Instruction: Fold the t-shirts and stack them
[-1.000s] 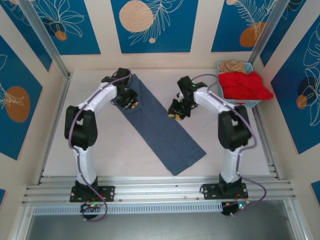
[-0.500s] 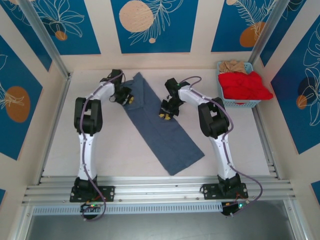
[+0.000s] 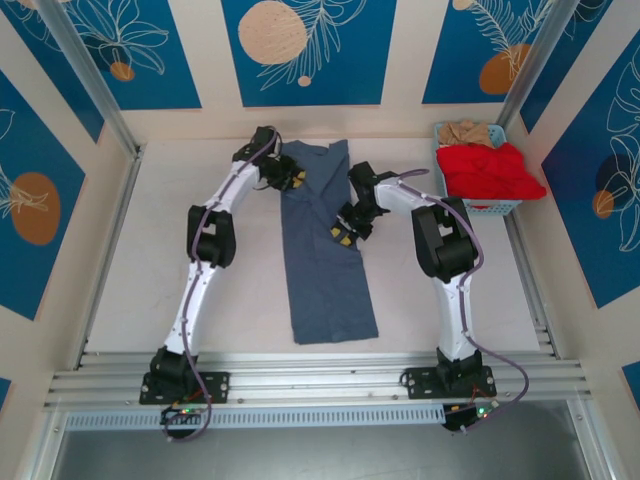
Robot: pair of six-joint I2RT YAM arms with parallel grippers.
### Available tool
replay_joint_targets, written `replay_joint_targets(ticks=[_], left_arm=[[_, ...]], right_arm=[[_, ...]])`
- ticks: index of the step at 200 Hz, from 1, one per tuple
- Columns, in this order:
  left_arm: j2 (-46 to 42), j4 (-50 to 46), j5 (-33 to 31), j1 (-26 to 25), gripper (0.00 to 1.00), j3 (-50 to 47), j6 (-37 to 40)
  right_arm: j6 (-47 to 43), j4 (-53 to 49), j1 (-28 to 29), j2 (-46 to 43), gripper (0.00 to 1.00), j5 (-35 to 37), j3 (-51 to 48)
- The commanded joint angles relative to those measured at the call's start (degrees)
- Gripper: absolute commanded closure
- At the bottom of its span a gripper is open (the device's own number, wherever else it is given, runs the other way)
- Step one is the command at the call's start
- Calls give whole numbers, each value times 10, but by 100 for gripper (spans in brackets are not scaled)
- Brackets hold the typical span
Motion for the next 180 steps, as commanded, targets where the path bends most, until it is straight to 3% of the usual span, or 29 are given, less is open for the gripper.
replay_joint_targets(ticks=[1,21,31,58,99,112,136,180], left_arm=[[-33,-25,-24,5,70,13,22],[-131,-86,-65,-1,59,-10,98],[-196,-105,-76,-6,57,-75,129],[-399,-92,-34,-31,57,-400,162],[-666,-120,26,-117,57,-865,201],[-750,-85,51,-147,46,-972,162],[-827,2,68,-222,40,-1069,67],[-793,127,33,-298,42,-1100,-20]], right_arm=[[-8,-4,0,-44,72,24,0],[-33,-1,4,-105,66,42,-15],[-41,-2,5,-139,63,48,-35],[-50,5,2,-258,60,43,-162],[-72,-60,-1,-446,57,-9,-369],[-81,-88,-1,-494,53,-37,-421],[-83,-104,1,-550,52,-97,-512],[-61,-57,6,-591,50,-138,-602]])
